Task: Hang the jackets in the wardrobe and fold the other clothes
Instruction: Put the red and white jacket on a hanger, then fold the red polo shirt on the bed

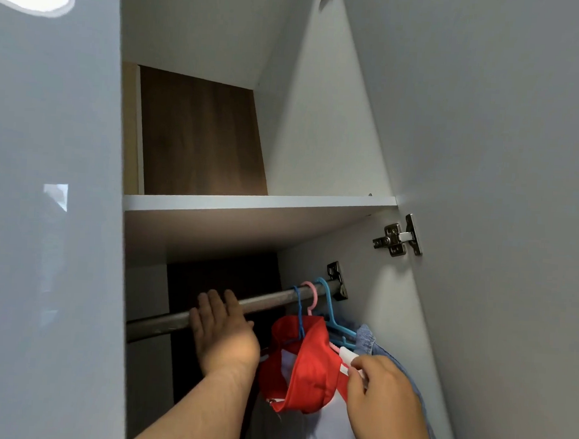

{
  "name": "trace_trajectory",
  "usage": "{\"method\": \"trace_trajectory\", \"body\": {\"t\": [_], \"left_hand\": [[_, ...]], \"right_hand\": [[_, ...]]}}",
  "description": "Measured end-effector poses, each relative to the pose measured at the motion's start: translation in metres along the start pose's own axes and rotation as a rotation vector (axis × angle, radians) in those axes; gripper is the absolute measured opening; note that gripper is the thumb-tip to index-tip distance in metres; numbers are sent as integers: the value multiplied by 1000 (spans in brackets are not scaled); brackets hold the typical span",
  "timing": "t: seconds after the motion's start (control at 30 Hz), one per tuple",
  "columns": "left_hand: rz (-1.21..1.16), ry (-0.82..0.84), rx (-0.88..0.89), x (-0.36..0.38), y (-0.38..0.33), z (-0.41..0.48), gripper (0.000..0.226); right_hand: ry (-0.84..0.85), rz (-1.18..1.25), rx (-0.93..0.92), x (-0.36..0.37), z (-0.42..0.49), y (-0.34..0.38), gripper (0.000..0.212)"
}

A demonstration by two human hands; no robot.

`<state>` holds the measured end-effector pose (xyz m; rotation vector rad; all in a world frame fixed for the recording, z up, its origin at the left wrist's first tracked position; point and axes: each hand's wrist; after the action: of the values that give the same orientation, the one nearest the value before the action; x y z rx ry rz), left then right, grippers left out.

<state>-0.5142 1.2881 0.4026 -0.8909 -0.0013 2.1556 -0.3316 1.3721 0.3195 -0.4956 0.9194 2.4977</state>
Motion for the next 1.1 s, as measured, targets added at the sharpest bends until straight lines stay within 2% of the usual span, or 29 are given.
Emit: {"method": "trace_trajectory", "body": {"t": [0.13, 0.27, 0.4, 0.5, 0.6, 0.63, 0.7, 0.77, 0.9, 0.97, 1.1], "left_hand": [[-231, 64, 3, -5, -20, -51, 76], [-575, 164, 39, -32, -31, -116, 64], [-740, 167, 182, -78, -3, -189, 53], [-626, 211, 271, -109, 34, -235, 72], [-407, 265, 354, -141, 66, -268, 85], [-323, 270, 376, -151, 74, -277, 85], [-260, 192, 393, -165, 91, -293, 71], [-189, 156, 355, -176, 108, -308, 67], [-138, 159, 299, -190, 155, -333, 79], [-113, 154, 258, -198, 181, -345, 80], [12, 119, 104, -225, 229, -373, 77]], "right_hand": [[-33, 70, 5, -17, -25, 5, 23], [-84, 199, 17, -42, -58, 4, 20], [-71, 270, -52, -69, -96, -4, 22], [-16, 267, -148, -85, -126, -9, 30], [31, 70, -349, -94, -148, -12, 51], [19, 15, -417, -96, -155, -11, 57], [13, -20, -503, -100, -168, -7, 61], [35, 12, -552, -100, -181, 1, 62], [15, 134, -708, -90, -212, 29, 62], [-6, 221, -801, -80, -232, 48, 53], [93, 368, -945, -63, -272, 92, 42]]}}
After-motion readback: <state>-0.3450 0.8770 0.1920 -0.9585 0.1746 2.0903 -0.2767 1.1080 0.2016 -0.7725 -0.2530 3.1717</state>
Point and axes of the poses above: each hand's wrist, its own z-axis towards the middle knuckle, its own x-axis out of the palm, y = z × x, and after that the axes turned 9 degrees about -z, right-handed
